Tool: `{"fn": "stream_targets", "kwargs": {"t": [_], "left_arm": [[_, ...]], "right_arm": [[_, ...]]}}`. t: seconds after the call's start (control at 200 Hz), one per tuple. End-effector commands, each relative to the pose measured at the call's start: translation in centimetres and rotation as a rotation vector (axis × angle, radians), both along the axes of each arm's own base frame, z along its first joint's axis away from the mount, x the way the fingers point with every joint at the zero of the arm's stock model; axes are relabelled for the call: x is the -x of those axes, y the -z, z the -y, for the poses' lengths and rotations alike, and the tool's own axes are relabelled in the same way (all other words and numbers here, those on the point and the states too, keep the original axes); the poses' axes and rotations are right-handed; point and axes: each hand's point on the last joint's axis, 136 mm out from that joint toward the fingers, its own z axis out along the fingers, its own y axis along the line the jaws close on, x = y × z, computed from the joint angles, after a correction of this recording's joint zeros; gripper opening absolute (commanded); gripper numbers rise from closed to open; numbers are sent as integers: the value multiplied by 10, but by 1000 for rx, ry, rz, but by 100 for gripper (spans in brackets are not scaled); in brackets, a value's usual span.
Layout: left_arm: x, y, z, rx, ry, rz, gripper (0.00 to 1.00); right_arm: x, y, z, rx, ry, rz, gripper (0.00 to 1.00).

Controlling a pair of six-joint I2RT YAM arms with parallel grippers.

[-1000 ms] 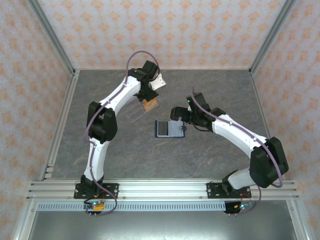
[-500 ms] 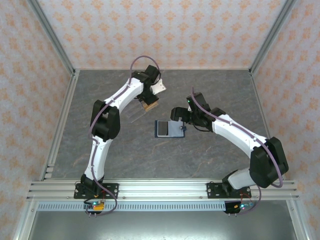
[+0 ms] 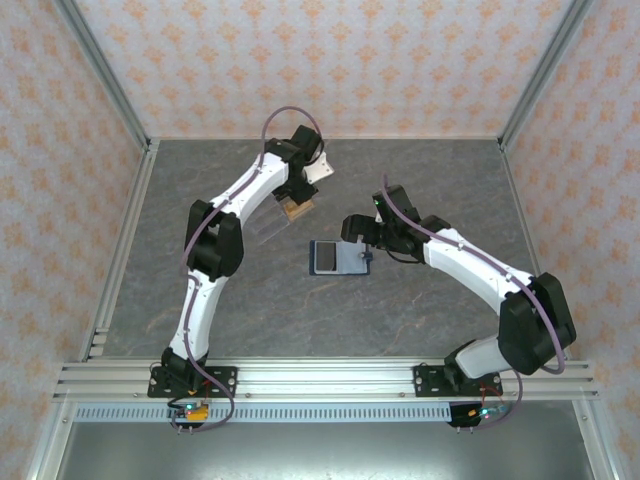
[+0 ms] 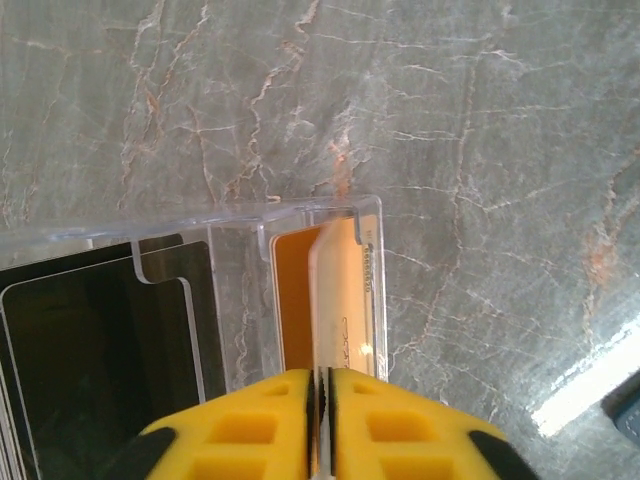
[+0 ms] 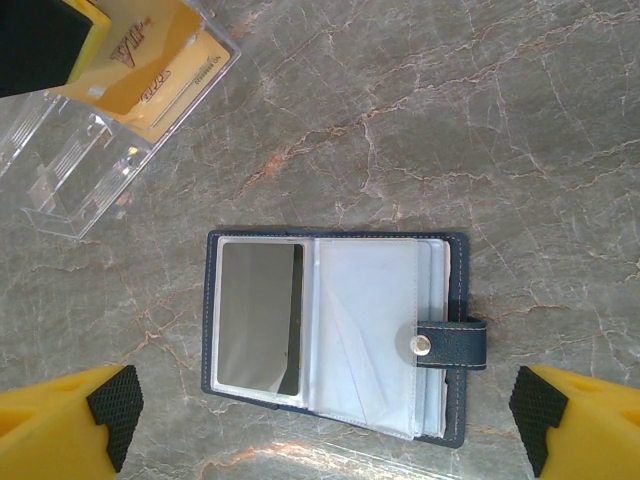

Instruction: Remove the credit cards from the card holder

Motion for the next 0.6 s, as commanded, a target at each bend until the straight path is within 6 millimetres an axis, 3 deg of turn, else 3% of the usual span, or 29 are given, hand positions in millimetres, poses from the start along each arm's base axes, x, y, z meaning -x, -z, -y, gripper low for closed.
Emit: {"fn": "stream_targets", "kwargs": {"t": [0.0,0.215,0.375,0.48,0.591], "left_arm": [[-3,-3,-14,-46,-26,0,24],[-6,-24,-15,-27,-51,48,30],[-8,-53,-15,44,-163,118,37],[-5,-74,-20,115,-278,182,44],[7,-82,-26,188,-389,224,53]], "right_arm": [[1,4,3,6,14,-17,97],[0,6,2,7,11,-22,97],[0,10,0,9,2,-33,94],[1,13,-7,11,-18,-45,88],[4,20,-23,-8,-52,-82,78]]}}
